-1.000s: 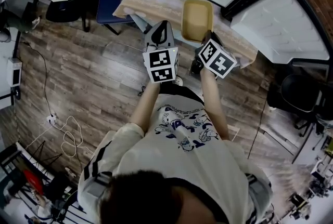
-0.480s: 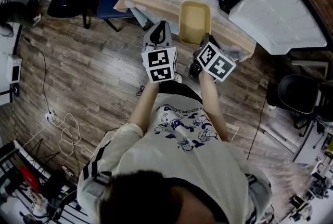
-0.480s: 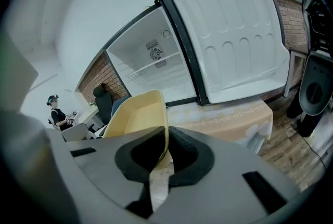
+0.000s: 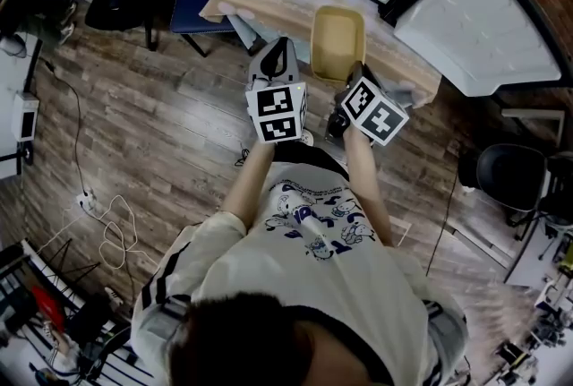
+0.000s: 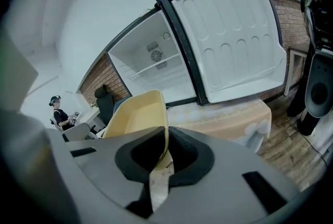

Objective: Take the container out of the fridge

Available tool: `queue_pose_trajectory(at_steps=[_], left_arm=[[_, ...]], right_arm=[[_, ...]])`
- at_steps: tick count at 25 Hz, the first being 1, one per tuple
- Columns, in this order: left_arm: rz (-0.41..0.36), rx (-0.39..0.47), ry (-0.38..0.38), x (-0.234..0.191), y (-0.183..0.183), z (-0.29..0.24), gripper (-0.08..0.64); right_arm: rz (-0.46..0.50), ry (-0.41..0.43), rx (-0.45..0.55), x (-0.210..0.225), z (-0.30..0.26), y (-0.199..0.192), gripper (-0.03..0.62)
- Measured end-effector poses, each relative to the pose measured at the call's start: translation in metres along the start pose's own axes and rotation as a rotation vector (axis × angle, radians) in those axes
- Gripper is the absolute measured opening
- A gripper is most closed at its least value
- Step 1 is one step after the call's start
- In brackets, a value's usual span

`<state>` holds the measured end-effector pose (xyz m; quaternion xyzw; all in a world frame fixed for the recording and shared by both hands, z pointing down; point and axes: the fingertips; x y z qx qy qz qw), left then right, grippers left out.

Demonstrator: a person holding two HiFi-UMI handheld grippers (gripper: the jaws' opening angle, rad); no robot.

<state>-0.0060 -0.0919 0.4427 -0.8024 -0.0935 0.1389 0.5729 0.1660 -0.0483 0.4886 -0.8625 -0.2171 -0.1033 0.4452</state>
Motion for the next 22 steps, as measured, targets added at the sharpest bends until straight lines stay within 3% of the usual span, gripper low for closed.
queue_pose_trajectory(at_steps=[22], left_arm=[[-0.001, 0.003, -0.002, -0.006, 0.009, -0.010, 0.020]], right_arm=[[0.013, 0.009, -0.003, -0.014, -0.006, 0.008, 0.043]])
Point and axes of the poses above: the fingertips, and each gripper's own axes: z backward along the fingers, x to its right, y out of its top
